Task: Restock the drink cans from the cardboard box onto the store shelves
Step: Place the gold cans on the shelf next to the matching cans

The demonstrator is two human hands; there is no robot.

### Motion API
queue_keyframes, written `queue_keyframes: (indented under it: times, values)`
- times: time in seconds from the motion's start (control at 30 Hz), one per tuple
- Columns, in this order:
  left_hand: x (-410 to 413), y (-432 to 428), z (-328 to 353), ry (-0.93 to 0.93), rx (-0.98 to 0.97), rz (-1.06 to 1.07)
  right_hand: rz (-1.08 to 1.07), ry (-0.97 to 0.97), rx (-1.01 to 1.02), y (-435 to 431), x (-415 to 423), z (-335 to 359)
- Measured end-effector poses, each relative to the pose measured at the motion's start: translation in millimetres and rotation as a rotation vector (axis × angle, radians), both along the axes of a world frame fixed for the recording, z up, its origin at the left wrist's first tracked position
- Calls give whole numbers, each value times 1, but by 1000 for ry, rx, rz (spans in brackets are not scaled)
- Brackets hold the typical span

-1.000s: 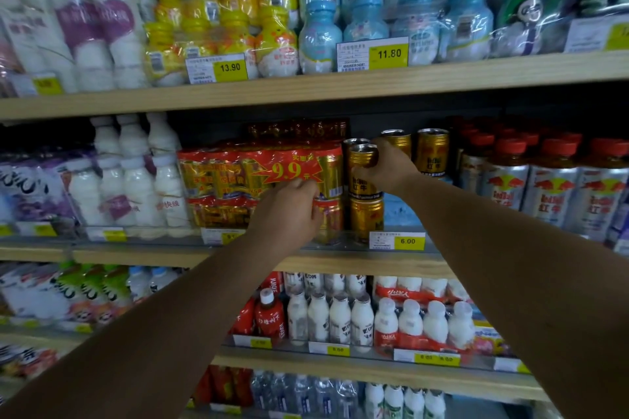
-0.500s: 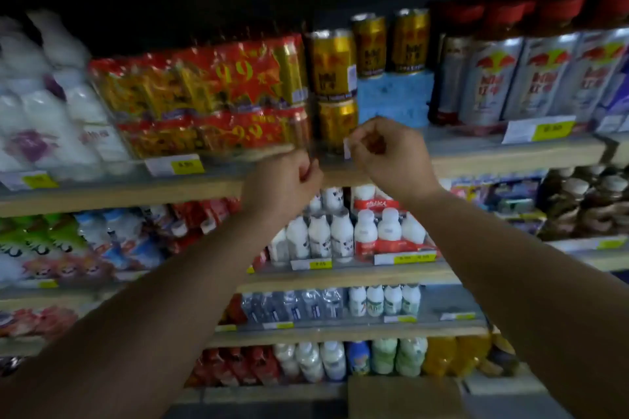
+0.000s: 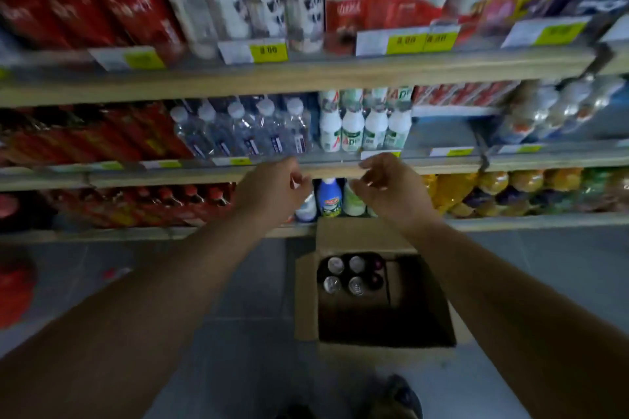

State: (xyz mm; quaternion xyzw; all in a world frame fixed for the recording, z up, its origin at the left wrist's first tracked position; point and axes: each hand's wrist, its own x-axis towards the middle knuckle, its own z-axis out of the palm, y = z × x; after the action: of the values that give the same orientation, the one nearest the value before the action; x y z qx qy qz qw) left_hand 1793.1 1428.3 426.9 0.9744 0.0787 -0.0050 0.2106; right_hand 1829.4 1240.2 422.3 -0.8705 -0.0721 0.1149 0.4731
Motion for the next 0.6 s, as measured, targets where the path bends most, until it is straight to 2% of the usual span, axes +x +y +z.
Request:
queue_keyframes:
  times: [0.13,0.23,0.4,0.6]
  values:
    - [-22,-7,-109,252,-26,-49,24,181,-123,-6,-27,-112]
    - [-33,-20,-194,346,-60,-105,50,276,-239,-10,-43,-203]
    - [-41,-48,-330,368,143,-196,113,236,-484,-18,-69,-343]
    - [-44,-73,-456,558,47,-142,327,254,-637,-23,-85,-472]
